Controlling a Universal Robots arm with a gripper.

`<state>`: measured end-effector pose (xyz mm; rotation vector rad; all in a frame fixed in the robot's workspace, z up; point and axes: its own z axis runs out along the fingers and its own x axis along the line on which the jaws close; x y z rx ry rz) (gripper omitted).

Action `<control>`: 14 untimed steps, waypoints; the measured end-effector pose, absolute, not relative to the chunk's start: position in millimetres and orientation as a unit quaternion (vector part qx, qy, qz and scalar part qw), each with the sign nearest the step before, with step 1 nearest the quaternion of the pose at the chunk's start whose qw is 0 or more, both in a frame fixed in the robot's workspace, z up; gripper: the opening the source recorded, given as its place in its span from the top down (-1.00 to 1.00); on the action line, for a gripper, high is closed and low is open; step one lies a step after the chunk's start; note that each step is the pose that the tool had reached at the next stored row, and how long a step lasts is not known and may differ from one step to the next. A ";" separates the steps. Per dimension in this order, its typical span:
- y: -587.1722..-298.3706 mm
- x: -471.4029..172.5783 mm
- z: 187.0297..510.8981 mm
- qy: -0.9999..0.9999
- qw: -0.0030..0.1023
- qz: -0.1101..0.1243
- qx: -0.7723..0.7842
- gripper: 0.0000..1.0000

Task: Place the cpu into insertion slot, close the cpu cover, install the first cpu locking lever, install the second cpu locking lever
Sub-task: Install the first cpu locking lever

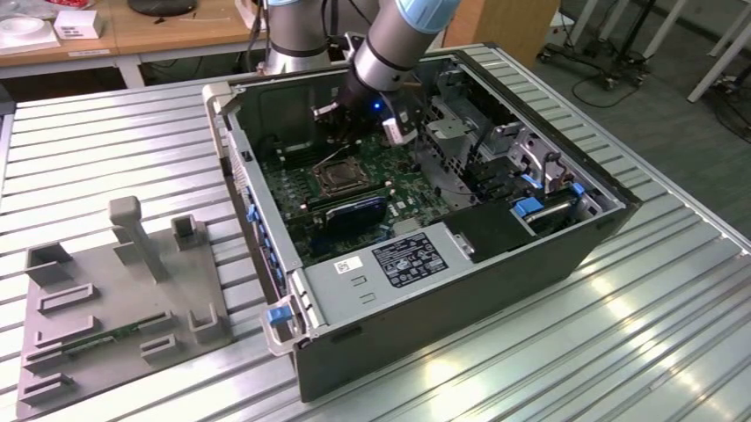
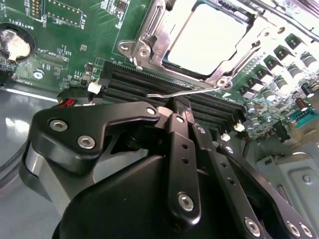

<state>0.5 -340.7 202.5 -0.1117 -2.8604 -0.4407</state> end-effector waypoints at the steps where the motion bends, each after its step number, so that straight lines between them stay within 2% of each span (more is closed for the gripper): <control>1: -340.6 0.6 202.5 -0.980 0.122 -0.151 -0.038 0.79; 14: -340.7 0.5 216.9 -0.979 0.123 -0.158 -0.037 0.79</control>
